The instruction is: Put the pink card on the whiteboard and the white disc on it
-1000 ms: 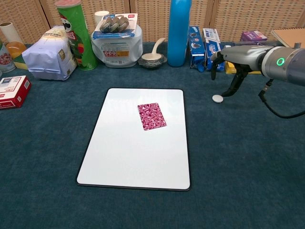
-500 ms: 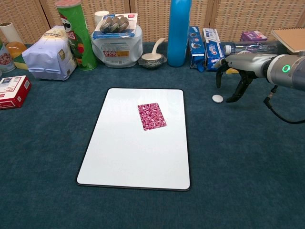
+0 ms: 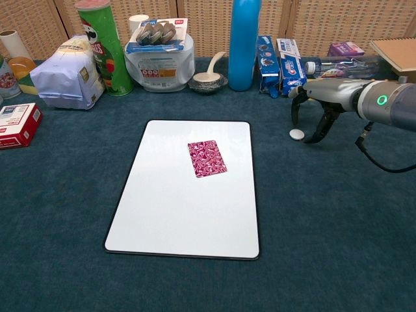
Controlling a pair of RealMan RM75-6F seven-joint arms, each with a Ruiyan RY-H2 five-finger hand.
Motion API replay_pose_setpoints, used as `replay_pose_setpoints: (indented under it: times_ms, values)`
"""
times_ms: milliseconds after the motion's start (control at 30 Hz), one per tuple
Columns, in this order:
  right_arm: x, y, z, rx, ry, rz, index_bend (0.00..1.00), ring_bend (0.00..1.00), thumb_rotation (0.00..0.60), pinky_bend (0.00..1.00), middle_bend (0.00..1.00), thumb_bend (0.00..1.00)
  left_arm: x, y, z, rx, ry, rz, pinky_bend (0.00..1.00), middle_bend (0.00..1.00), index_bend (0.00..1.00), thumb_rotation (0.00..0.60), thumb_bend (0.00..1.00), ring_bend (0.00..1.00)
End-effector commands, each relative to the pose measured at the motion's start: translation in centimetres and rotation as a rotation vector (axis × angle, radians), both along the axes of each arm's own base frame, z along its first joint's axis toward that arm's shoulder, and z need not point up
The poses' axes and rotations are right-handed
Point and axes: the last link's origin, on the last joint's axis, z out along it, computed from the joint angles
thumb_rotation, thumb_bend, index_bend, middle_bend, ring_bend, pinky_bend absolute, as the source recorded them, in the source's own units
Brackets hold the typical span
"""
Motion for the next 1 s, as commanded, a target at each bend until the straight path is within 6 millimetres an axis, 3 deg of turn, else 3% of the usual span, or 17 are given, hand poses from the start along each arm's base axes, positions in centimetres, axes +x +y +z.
replay_pose_setpoints:
  times_ms: [33, 1000]
  values:
    - [0.17, -0.13, -0.3, 0.005, -0.001, 0.003, 0.4, 0.02, 0.6, 0.02, 0.07, 0.29, 0.03, 0.07, -0.1, -0.003, 0.001, 0.003, 0.0, 0.0, 0.0, 0.6, 0.05, 0.0]
    - [-0.17, -0.62, -0.76, 0.008, -0.014, -0.013, 0.5, 0.03, 0.6, 0.03, 0.08, 0.32, 0.11, 0.11, -0.28, -0.009, 0.005, 0.012, 0.0, 0.0, 0.0, 0.6, 0.05, 0.0]
